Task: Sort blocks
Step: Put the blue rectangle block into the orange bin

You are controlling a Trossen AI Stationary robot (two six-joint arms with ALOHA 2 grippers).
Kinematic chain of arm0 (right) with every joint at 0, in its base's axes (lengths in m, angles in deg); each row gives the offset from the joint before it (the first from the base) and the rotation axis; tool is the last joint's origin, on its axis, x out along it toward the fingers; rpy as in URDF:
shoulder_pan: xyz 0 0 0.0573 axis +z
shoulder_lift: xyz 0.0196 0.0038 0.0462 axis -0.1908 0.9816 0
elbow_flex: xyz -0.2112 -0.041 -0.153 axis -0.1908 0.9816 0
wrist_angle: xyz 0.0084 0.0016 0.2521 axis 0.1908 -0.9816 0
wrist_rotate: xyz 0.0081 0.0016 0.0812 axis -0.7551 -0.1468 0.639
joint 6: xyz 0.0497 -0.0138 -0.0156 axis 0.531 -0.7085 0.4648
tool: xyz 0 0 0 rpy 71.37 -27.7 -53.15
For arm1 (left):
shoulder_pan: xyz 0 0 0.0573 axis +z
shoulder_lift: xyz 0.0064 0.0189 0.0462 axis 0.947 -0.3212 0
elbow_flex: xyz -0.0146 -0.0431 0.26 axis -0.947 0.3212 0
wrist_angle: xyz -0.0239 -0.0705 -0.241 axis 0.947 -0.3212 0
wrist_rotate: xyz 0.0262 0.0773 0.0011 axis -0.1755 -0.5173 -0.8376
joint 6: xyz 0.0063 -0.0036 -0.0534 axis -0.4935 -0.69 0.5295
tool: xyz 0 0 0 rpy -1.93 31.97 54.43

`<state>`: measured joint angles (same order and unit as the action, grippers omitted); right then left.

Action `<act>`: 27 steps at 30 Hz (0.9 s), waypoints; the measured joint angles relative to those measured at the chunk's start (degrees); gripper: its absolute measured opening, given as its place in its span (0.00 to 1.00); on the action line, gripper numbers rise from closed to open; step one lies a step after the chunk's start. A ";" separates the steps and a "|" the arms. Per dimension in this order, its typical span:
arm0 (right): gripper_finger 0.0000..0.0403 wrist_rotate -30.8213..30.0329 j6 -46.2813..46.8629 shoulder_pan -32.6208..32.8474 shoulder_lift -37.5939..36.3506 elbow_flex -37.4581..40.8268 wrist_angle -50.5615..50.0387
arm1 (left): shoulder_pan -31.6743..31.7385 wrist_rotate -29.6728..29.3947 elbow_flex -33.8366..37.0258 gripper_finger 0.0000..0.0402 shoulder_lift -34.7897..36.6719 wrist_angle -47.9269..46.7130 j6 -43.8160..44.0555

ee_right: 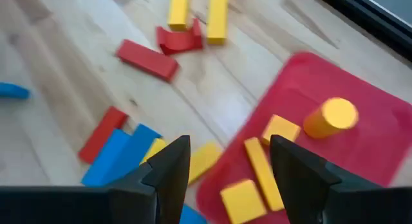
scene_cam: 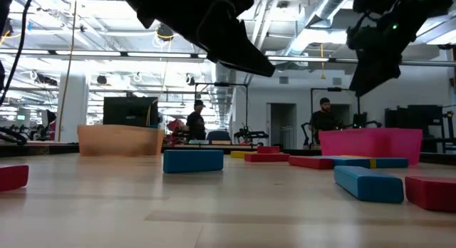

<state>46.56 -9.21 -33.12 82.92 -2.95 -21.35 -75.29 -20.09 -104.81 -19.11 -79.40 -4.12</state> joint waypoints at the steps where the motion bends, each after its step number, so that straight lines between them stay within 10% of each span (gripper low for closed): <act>1: 0.56 -0.01 0.45 0.93 -0.36 0.00 0.27 | 0.35 0.00 -0.01 0.41 0.00 0.00 0.01; 27: 0.56 -4.17 15.43 38.13 11.35 0.00 11.84 | 17.20 10.83 -0.04 0.41 0.48 -8.75 8.91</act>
<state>42.39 6.22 5.02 94.26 -2.95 -9.51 -58.09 -9.26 -104.86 -18.63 -88.15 4.79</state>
